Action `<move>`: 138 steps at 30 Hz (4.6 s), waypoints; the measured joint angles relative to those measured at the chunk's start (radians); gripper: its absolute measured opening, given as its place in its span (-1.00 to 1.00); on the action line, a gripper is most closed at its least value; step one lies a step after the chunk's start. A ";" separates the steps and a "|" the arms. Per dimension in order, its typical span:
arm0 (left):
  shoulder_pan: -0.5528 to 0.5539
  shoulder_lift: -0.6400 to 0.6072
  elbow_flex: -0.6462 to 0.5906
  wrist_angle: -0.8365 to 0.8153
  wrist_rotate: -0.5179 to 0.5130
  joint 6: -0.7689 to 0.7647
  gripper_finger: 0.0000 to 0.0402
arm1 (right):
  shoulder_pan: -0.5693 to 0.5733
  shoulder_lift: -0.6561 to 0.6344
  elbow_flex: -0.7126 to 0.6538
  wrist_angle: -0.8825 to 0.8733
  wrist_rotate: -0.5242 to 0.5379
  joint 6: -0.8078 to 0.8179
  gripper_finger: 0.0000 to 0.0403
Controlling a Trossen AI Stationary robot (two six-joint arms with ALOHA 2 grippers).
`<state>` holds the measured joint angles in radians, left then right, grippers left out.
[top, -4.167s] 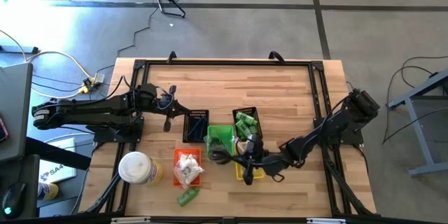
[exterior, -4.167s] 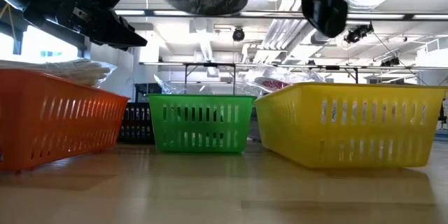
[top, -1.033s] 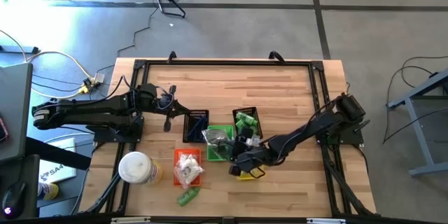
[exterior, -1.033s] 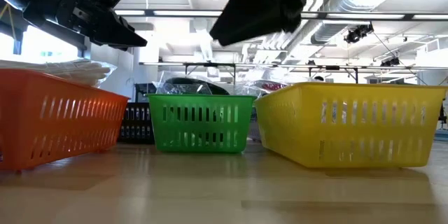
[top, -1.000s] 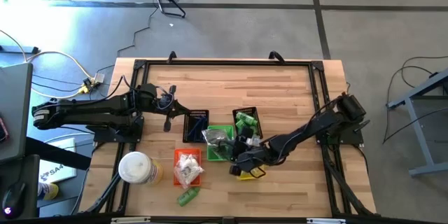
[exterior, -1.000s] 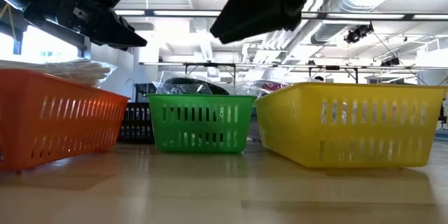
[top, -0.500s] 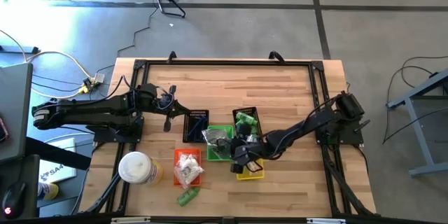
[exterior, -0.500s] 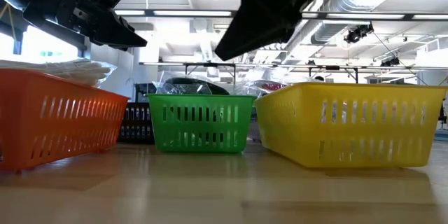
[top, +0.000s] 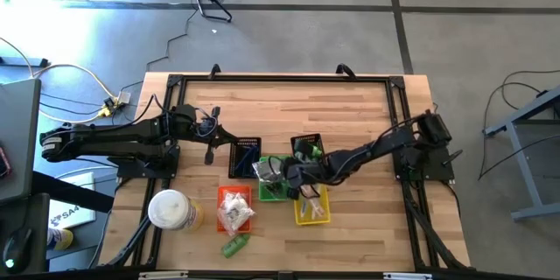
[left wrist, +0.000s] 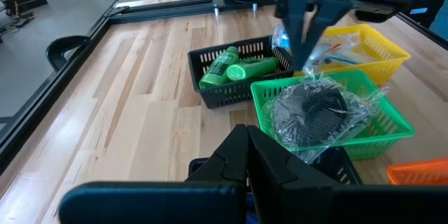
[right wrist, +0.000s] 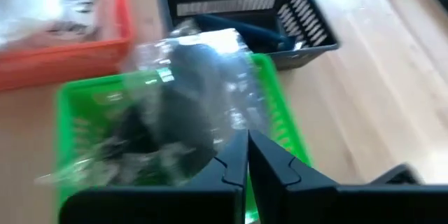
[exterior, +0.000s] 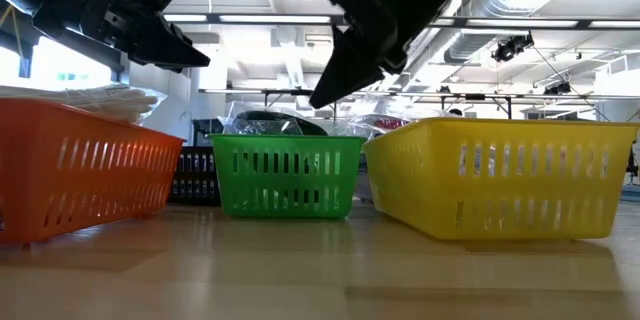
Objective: Pick & Place Travel size toiletries
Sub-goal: Put the black hairbrush into the green bin, then adjust the blue bin on the table
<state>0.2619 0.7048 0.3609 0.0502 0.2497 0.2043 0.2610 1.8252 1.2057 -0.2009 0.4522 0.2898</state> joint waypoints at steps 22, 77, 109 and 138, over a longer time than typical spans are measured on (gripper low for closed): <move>0.000 0.000 0.000 0.012 -0.062 0.027 -1.00 | -0.140 -0.007 0.000 -0.031 -0.235 -0.142 -0.98; 0.000 0.000 0.000 0.000 -0.064 0.027 -1.00 | -0.143 -0.009 0.147 -0.212 -0.266 -0.240 -0.99; 0.000 0.000 0.000 0.001 -0.069 0.026 -1.00 | -0.143 0.096 0.148 -0.258 -0.515 -0.265 -0.99; 0.000 0.000 0.000 -0.052 -0.062 0.024 -1.00 | -0.118 -0.005 0.118 -0.108 -0.408 -0.232 -0.98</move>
<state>0.2619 0.7048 0.3607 -0.0020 0.1879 0.2279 0.1431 1.8203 1.3233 -0.3093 0.0441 0.0576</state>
